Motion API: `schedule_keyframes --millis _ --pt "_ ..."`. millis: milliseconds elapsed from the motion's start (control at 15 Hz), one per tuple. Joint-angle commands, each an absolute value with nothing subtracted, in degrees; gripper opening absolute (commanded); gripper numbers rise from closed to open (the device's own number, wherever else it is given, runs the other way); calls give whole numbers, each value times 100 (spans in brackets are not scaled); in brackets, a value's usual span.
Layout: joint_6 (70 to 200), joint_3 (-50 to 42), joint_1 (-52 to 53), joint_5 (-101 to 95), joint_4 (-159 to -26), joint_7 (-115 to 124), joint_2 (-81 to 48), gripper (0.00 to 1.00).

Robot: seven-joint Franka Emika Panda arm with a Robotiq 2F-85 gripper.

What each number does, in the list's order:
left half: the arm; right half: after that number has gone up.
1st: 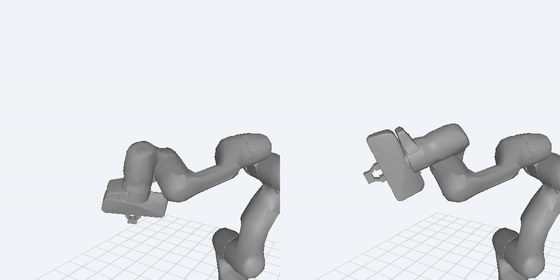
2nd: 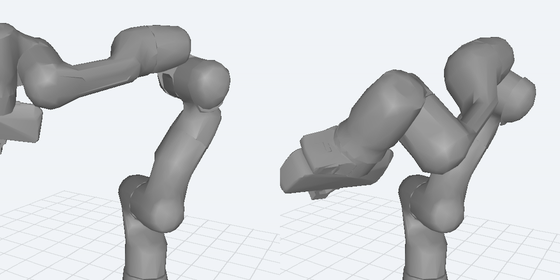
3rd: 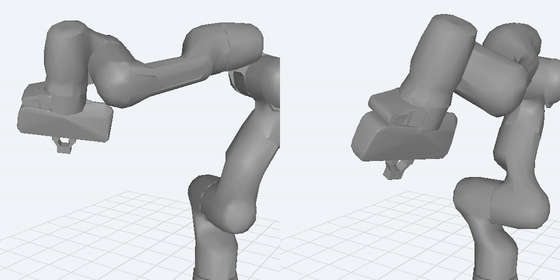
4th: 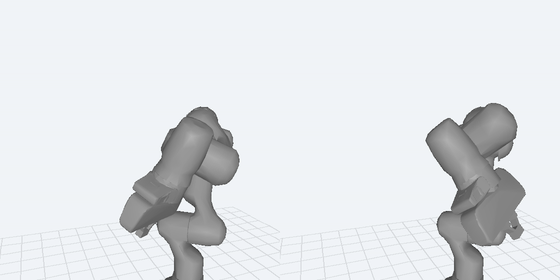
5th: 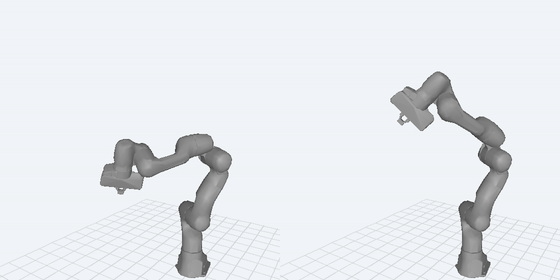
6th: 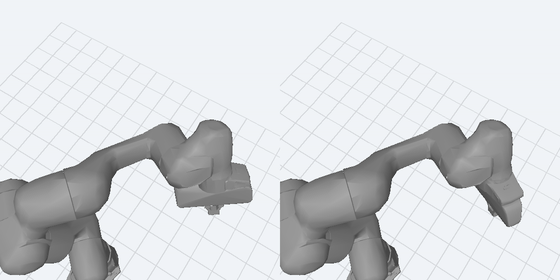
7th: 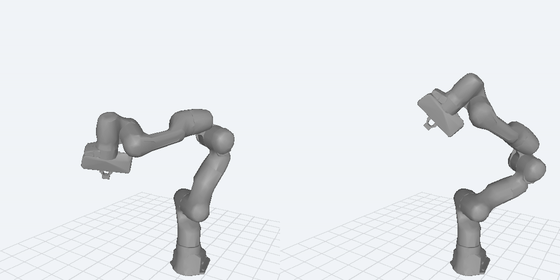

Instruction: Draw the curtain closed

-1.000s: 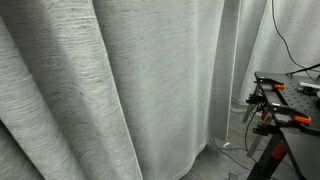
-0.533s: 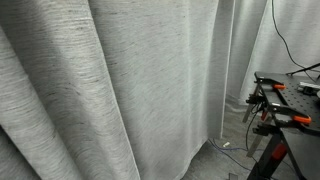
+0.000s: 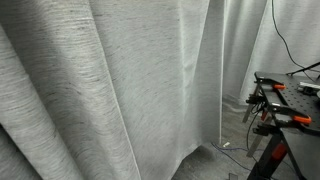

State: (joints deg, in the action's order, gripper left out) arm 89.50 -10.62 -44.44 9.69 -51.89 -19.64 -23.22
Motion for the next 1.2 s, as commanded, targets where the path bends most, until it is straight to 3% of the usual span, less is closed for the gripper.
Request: schedule_keyframes --millis 0,333,1133 --pt "9281 -979 -3884 405 -5966 -2229 -1623 0" --pt "9537 -808 -3351 72 -6657 -2246 -1129 0" --pt "9618 -400 -3173 801 -7809 -2306 -638 0"
